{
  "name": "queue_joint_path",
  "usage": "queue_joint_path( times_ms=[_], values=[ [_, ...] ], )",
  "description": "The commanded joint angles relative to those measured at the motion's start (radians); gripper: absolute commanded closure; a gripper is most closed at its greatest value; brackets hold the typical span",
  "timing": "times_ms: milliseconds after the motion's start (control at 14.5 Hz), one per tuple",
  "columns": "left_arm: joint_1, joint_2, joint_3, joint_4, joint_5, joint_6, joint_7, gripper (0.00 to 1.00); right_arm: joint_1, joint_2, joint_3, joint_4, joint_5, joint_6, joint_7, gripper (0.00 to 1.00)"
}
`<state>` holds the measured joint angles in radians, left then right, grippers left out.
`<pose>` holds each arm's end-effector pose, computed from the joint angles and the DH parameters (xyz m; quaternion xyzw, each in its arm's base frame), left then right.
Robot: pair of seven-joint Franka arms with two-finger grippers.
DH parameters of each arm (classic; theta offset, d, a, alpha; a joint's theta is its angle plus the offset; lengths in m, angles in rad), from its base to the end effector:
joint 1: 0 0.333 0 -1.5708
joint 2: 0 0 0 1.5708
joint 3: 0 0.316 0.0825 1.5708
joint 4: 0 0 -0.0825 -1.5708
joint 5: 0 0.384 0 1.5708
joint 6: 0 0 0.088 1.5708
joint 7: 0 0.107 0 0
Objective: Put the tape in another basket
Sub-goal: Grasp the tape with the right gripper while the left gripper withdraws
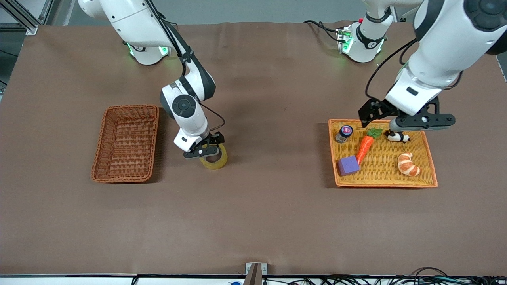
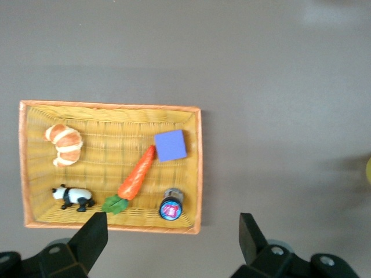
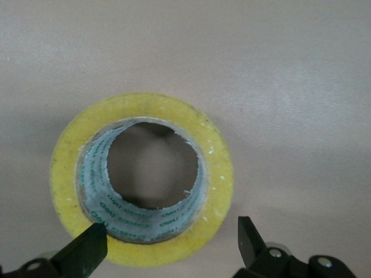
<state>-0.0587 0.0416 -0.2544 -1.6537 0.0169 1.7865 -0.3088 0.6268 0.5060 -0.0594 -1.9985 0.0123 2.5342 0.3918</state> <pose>0.5568 -0.1759 0.5817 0.9989 -0.0032 0.0450 0.0112 0.5151 0.3292 0.2060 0.9961 0.0866 0.0186 0.0025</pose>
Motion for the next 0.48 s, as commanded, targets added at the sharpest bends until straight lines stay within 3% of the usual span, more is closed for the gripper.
queue_joint_path(
  times_ms=[0, 414],
  values=[
    [0.040, -0.054, -0.002, -0.023, -0.002, -0.018, 0.108, 0.00, 0.014, 0.031, -0.011, -0.005, -0.009, 0.027, 0.021, 0.00],
    [-0.012, -0.118, 0.109, -0.024, -0.006, -0.042, 0.140, 0.00, -0.001, 0.039, -0.013, 0.000, -0.009, 0.026, 0.021, 0.01]
  ],
)
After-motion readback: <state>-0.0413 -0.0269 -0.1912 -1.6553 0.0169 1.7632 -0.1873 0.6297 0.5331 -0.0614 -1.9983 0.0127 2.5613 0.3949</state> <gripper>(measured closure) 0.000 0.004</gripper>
